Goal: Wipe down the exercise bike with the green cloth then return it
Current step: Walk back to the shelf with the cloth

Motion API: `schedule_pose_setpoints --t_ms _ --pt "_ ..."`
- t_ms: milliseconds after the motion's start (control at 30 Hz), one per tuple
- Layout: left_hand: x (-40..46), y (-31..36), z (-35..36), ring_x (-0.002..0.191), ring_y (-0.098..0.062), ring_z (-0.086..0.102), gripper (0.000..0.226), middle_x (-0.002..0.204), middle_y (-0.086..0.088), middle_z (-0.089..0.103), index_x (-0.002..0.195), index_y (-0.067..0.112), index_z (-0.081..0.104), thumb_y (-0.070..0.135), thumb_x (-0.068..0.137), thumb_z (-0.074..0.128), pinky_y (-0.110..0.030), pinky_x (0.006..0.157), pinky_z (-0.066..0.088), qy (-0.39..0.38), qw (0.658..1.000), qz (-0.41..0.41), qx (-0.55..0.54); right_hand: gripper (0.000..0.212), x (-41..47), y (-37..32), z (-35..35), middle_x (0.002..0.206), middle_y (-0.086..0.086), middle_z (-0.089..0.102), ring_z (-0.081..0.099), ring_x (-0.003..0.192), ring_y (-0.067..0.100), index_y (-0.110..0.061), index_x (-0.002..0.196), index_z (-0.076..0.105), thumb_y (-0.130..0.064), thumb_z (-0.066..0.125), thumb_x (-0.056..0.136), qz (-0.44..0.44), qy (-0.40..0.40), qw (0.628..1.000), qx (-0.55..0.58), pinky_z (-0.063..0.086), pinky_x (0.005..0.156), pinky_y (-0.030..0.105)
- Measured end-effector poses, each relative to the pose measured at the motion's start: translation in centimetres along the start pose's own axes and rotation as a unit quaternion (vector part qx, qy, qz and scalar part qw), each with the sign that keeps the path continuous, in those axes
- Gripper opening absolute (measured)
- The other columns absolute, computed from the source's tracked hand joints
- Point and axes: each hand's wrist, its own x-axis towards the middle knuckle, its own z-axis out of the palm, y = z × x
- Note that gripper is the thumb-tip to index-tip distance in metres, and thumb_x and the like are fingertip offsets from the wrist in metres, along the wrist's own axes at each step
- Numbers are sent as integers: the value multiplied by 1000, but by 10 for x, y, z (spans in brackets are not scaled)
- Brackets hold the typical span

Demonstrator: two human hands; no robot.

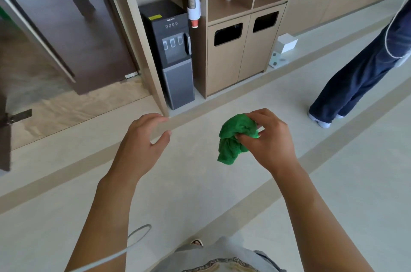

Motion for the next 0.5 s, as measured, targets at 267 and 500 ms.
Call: schedule_pose_setpoints --t_ms 267,500 --pt "49 -28 -2 129 -6 51 38 135 21 58 133 30 66 40 97 59 -22 103 38 4 1000 -17 -17 37 55 -5 23 107 -20 65 64 92 7 -32 108 79 -17 86 75 -10 -18 1000 -16 59 76 39" --pt "110 -34 21 126 -1 50 32 131 31 54 130 37 64 33 99 65 -19 103 38 17 1000 -23 -3 37 128 21 35 106 -20 65 64 91 7 -31 109 79 -17 86 75 -25 -31 999 1 59 76 40"
